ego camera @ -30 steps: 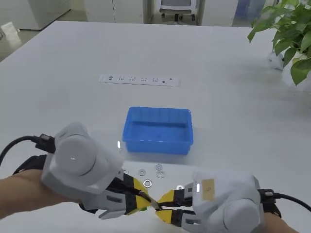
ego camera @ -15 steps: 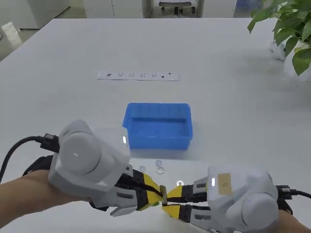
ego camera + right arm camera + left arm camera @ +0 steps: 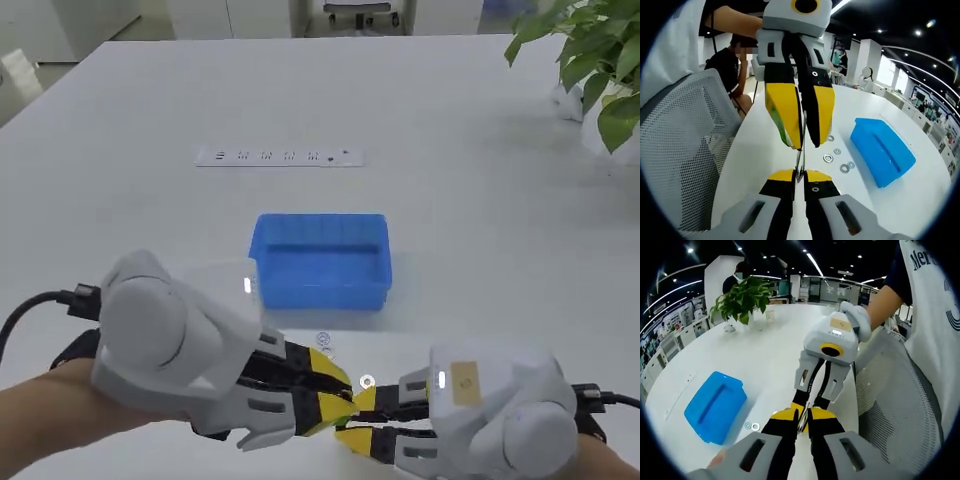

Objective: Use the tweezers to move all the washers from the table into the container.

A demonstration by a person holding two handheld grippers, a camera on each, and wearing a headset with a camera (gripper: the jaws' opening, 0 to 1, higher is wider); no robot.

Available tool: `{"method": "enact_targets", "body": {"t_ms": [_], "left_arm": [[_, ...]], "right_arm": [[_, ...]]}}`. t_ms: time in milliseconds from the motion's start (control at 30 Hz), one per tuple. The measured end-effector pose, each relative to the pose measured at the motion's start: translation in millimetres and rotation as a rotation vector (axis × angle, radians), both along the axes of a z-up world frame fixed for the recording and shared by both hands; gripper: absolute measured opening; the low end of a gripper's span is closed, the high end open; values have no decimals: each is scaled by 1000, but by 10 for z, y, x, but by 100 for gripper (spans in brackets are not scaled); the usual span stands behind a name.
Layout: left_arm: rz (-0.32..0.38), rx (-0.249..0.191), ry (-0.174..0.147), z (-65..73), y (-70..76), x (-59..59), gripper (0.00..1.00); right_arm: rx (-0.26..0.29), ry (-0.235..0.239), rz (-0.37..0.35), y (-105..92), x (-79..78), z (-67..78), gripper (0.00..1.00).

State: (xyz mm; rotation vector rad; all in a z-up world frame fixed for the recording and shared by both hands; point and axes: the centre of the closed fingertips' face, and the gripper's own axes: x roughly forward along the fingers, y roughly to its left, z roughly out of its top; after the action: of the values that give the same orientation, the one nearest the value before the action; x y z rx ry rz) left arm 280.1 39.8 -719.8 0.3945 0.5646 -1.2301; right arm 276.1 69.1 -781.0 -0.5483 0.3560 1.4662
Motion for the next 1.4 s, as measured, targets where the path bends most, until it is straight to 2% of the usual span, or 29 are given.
{"method": "enact_targets", "body": {"t_ms": [67,133,200,367,533,667,833,933,967,1000,1067,1133,1233,1267,1300,1400], "left_arm": [[-25,21,-1,-38,3,-24,8],[-42,36,-38,-30,16,-15,7],[-47,32,-10,-35,15,-47,7],[-43,27,-21,-33,15,-23,7],[-33,21,-20,-32,23,12,7],[-43,16,-11,-36,19,-17,7],[-62,22,-31,-37,-3,-27,7],[-69,33,-29,-34,-2,-23,6],[-73,39,-9,-30,3,-39,6],[-74,40,-6,-22,8,-38,6],[-88,49,-19,6,28,-42,6],[-94,51,-24,36,45,-48,6],[-110,68,-56,83,79,-32,6],[-114,69,-82,116,86,-10,6],[-111,67,-81,136,94,-11,6],[-106,77,-116,159,110,37,6]], "right_arm": [[0,-2,-5,5,10,2,7],[-6,-11,2,7,3,0,7],[-12,-18,7,10,-13,-5,7],[-17,-22,-2,14,15,-7,9],[-30,-35,15,28,24,-10,11],[-27,-13,21,33,18,-15,11],[-32,-18,29,36,11,-20,11],[-31,-17,32,43,10,-20,11],[-31,-12,40,50,-9,-20,11],[-31,-14,48,62,-35,-13,10],[-31,-42,49,82,-34,18,10],[-17,-38,39,98,-14,57,9],[-11,-56,30,110,24,90,9],[-2,-54,25,119,41,122,9],[7,-50,15,126,60,149,9],[12,-42,3,129,88,173,9]]}}
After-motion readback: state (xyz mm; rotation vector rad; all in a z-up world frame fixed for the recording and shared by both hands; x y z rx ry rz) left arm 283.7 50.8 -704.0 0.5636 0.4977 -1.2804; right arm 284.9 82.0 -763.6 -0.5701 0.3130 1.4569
